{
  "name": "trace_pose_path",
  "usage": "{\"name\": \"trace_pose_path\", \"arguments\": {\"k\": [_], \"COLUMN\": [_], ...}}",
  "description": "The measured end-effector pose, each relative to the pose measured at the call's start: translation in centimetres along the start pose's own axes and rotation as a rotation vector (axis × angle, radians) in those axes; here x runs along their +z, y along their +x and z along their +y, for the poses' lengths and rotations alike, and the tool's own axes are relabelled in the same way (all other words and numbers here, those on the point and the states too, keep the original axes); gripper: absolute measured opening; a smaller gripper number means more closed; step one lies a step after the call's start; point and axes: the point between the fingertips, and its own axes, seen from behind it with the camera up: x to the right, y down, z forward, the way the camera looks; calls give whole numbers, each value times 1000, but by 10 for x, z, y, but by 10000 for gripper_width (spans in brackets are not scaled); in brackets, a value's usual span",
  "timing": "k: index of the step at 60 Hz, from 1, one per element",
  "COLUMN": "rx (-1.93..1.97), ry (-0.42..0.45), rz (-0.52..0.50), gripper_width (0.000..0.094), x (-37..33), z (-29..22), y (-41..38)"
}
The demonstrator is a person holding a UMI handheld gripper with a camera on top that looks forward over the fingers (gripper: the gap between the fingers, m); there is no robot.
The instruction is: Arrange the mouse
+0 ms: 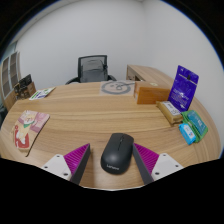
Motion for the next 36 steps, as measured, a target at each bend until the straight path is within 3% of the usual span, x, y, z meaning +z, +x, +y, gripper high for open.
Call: {"name": "trace_pose_path", "arguments": {"k": [20, 27, 36], "rx": [15, 12, 12], "ry": [-9, -8, 1], "rz": [-4, 3, 15], "gripper_width": [863, 803, 639], "x": [11, 14, 16], "z": [-7, -7, -7], "y": [-11, -11, -6]}}
